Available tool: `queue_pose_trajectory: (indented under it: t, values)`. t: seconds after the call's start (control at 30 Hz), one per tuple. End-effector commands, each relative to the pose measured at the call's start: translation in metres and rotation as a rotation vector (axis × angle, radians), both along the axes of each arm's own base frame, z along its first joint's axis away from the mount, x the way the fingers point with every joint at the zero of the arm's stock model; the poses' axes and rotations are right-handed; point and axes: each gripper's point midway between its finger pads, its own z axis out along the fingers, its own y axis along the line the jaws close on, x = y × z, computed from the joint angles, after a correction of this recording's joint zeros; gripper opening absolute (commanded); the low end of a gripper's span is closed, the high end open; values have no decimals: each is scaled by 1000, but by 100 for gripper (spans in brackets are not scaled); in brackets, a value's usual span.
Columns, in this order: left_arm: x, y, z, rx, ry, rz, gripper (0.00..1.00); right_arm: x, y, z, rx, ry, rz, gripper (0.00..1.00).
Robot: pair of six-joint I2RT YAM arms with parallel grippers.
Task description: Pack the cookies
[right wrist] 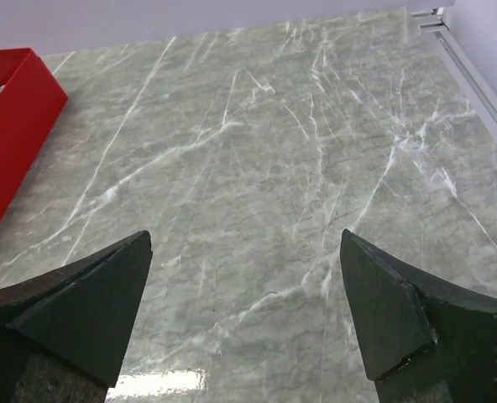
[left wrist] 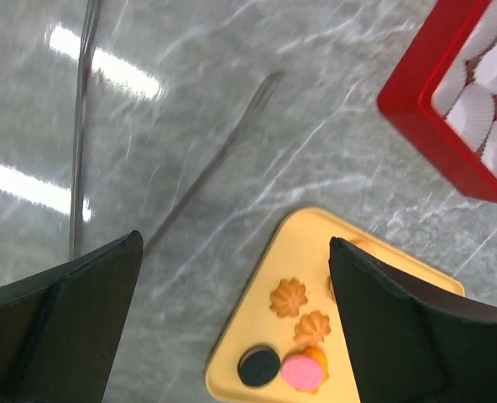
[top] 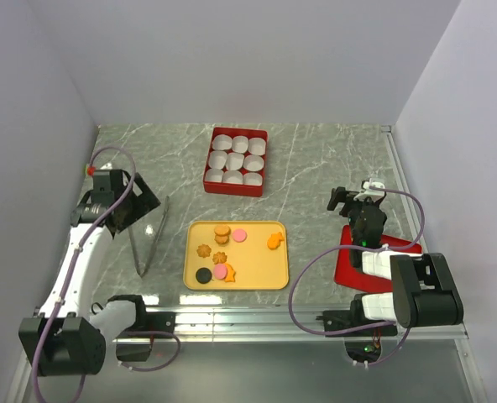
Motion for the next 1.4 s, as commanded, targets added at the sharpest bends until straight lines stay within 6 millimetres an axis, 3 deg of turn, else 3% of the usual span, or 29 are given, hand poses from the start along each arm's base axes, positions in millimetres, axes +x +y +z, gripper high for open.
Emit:
queue_pose_trajectory:
  t: [0.0, 0.07, 0.23, 0.43, 0.57, 0.63, 0.67, 0.77, 0.83, 0.87, 0.93, 0.97, 1.0, 1.03, 1.07, 1.1, 1.13, 1.17, 1.23, 1.3, 1.37]
  values:
    - [-24, -6, -11, -79, 62, 69, 99, 4, 1, 20, -1, -69, 2, 100]
    - [-34, -20, -13, -133, 85, 3, 100, 4, 1, 20, -1, -69, 4, 100]
    - [-57, -27, -30, -180, 175, 16, 99, 4, 1, 20, -3, -71, 2, 100]
    - [-82, -10, -53, -72, 399, 35, 99, 4, 1, 20, -1, -69, 2, 100]
    - [-78, -7, -51, -56, 427, 30, 100, 3, 1, 20, -3, -74, 2, 100]
    - [-74, -2, -53, -28, 435, 41, 100, 4, 10, 29, -27, -93, 47, 100]
    - [-71, -2, -54, -26, 434, 32, 100, 3, 12, 24, -38, -56, 65, 100]
    - [-67, 4, -63, 3, 484, 50, 99, 2, 16, 35, -56, -25, 80, 100]
    - [-60, 5, -71, 10, 500, 43, 99, 0, 16, 57, -33, -67, 71, 100]
    - [-59, 7, -75, 23, 510, 38, 100, -3, 17, 55, -3, -44, 67, 100]
    - [-53, 5, -88, 15, 538, 31, 99, -5, 17, 83, 108, -76, 39, 100]
    - [-52, 2, -94, 17, 551, 13, 99, -11, 18, 68, 148, 20, 28, 100]
    - [-51, 3, -98, 22, 564, 17, 99, -14, 22, 78, 208, 29, 33, 100]
    - [-51, 2, -107, 21, 600, 11, 99, -12, 27, 99, 221, 17, 54, 100]
    - [-46, -7, -110, 27, 593, -28, 99, -19, 35, 90, 229, 98, 83, 100]
    - [-43, -8, -113, 29, 596, -36, 99, -20, 36, 121, 261, 59, 84, 100]
    - [-43, -8, -120, 33, 616, -39, 99, -23, 37, 130, 283, 71, 83, 100]
    - [-38, -8, -122, 45, 612, -51, 99, -33, 37, 126, 306, 135, 69, 100]
    - [-36, -6, -130, 58, 635, -59, 92, -46, 47, 170, 342, 99, 130, 100]
    - [-31, -4, -134, 74, 639, -71, 88, -59, 54, 172, 483, 119, 123, 100]
    - [-28, -4, -141, 81, 649, -83, 87, -69, 60, 154, 636, 197, 84, 100]
